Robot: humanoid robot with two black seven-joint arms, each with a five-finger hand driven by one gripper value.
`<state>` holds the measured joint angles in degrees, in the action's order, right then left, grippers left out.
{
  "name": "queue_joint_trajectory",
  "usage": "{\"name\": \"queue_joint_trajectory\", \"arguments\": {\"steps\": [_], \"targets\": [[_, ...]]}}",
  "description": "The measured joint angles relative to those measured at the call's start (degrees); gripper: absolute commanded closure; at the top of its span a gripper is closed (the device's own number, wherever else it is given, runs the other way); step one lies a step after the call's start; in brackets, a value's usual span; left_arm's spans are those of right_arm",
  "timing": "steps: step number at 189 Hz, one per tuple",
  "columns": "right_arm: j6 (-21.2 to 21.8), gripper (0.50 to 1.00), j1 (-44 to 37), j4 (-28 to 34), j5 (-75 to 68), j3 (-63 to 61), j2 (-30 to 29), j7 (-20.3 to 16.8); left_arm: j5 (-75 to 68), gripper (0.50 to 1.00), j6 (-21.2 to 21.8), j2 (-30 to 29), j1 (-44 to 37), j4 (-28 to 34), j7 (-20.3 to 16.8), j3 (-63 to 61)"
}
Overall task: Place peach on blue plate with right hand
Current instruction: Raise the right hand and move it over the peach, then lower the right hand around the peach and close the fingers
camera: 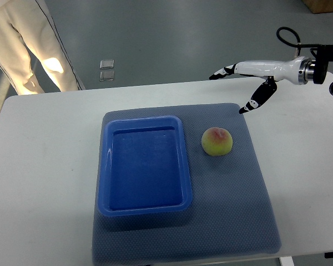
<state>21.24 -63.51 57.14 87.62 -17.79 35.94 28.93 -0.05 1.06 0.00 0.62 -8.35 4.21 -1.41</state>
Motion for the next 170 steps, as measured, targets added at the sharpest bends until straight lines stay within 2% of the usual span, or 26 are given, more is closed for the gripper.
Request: {"name": "queue_joint_trajectory", "arguments": {"steps": [67, 104, 170], "targets": [[-0.1, 0.572, -5.3, 2.2, 15.0, 9.8, -0.9, 0.1, 0.0, 0.5, 0.0, 0.0, 0.0, 0.0, 0.0, 0.0], [-0.3, 0.572, -6.4, 2.2, 15.6, 11.6, -3.6, 0.1, 0.0, 0.5, 0.0, 0.0, 0.0, 0.0, 0.0, 0.0], [-0.4, 0.572, -3.0, 2.3, 15.1, 11.6, -6.0, 0.1, 0.0, 0.5, 0.0, 0.0, 0.0, 0.0, 0.0, 0.0]]}}
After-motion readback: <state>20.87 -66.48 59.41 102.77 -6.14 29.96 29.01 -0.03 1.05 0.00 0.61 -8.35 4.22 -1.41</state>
